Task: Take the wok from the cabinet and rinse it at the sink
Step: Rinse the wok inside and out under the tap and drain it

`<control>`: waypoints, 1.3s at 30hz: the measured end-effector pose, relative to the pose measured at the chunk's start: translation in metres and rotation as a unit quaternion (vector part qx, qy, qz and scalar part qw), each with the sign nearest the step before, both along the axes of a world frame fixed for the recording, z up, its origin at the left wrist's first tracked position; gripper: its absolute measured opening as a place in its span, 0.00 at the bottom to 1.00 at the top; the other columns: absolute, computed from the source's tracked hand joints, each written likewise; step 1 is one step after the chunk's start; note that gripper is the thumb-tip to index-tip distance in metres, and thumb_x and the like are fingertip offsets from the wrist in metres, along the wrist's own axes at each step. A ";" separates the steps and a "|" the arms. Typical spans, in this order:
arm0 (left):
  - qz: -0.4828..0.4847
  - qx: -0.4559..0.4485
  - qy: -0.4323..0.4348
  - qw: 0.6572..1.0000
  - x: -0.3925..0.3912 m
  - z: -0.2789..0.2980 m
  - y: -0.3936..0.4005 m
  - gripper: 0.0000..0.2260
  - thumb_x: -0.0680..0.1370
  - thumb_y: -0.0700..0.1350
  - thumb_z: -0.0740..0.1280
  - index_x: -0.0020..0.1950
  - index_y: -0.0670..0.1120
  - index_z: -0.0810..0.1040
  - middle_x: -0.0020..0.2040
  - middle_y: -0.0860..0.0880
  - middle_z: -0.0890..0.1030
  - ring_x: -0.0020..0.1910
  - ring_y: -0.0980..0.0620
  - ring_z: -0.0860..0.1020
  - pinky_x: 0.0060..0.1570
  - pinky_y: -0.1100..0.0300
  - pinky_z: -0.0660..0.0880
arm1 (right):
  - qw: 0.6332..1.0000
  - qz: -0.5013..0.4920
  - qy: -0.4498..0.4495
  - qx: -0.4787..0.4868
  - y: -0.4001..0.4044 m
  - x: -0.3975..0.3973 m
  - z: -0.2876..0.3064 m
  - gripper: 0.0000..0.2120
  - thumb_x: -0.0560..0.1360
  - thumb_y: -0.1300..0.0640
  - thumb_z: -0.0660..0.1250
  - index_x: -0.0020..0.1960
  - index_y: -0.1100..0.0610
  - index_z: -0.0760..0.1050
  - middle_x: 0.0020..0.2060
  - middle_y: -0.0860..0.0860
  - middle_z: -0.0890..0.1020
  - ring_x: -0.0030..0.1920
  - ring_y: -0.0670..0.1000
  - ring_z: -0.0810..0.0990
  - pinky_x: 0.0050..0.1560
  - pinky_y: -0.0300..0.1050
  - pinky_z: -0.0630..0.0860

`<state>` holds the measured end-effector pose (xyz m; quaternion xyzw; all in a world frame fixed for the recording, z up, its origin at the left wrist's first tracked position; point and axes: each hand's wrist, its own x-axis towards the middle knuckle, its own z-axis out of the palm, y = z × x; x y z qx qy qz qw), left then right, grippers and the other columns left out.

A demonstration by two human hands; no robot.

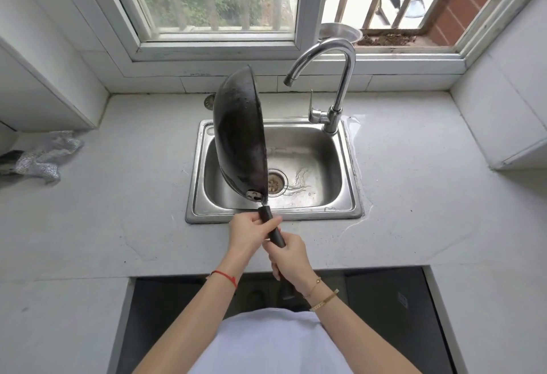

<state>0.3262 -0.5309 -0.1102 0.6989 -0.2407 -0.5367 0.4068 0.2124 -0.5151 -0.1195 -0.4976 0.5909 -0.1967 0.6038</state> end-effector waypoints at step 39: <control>0.046 0.033 0.190 0.980 -0.019 -0.001 0.009 0.11 0.77 0.37 0.69 0.58 0.34 0.79 0.52 0.39 0.83 0.53 0.43 0.81 0.51 0.59 0.81 | 0.995 0.015 0.099 -0.030 0.008 -0.019 -0.003 0.06 0.79 0.54 0.64 0.48 0.57 0.75 0.33 0.56 0.79 0.25 0.50 0.78 0.25 0.39 0.79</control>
